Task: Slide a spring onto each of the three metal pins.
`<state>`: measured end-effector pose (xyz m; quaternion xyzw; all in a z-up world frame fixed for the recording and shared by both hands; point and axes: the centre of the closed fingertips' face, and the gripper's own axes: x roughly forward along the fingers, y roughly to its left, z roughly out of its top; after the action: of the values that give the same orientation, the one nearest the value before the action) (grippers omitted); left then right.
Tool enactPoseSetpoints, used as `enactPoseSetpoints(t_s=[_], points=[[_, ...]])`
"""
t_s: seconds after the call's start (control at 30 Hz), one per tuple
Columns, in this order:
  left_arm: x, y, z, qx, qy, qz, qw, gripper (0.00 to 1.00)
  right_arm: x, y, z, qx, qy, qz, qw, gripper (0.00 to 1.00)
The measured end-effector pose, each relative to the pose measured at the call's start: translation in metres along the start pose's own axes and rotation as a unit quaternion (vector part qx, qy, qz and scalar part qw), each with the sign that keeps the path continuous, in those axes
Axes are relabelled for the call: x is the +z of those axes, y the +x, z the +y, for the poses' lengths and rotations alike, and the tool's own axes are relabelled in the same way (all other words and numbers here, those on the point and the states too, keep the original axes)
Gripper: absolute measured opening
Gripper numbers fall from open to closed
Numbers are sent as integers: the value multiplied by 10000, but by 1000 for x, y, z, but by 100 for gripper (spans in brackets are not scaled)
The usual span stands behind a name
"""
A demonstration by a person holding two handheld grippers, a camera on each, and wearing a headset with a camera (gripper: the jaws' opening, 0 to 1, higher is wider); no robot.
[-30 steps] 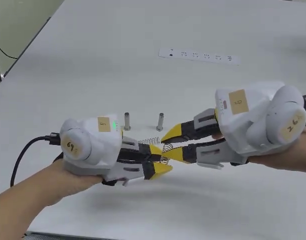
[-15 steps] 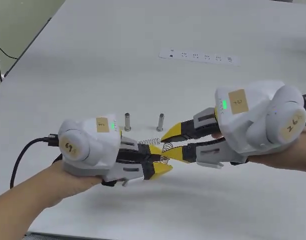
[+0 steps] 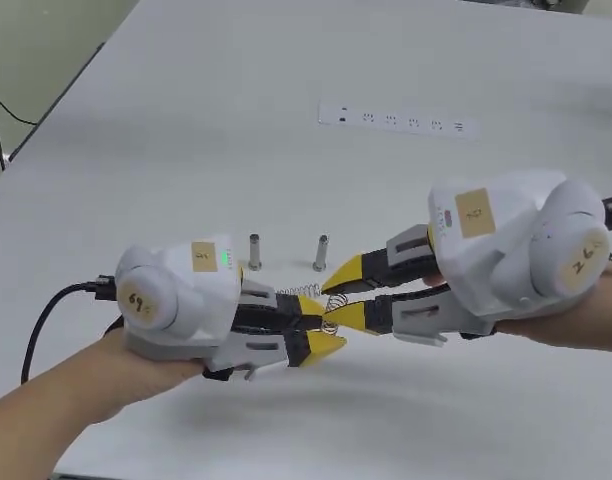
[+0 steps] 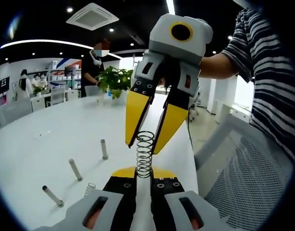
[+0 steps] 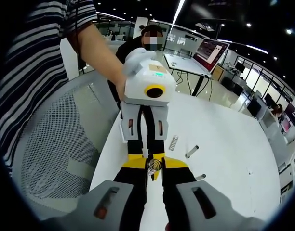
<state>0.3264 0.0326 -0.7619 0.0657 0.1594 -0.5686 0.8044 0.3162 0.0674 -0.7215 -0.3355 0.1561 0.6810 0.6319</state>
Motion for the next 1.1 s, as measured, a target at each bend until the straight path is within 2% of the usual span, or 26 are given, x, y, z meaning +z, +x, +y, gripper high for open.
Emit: enactPoseSetpoints(t_s=[0.47, 0.53, 0.67, 0.77, 0.93, 1.1], points=[[-1, -2, 4, 146, -90, -38, 9998, 5, -1, 0, -1, -10, 11, 44, 10000, 8], [-2, -3, 5, 177, -174, -63, 9997, 6, -1, 0, -1, -24, 3, 47, 10000, 8], [-6, -7, 9, 278, -207, -14, 9994, 14, -3, 0, -2, -60, 12, 62, 10000, 8], [-9, -12, 12, 358, -231, -7, 9991, 16, -4, 0, -4, -93, 4, 84, 9999, 8], [-14, -20, 20, 517, -301, 41, 9982, 29, -7, -1, -8, -149, 42, 101, 9998, 8], [-17, -26, 25, 619, -374, 45, 9974, 35, -9, -1, -12, -212, 63, 112, 9997, 8]])
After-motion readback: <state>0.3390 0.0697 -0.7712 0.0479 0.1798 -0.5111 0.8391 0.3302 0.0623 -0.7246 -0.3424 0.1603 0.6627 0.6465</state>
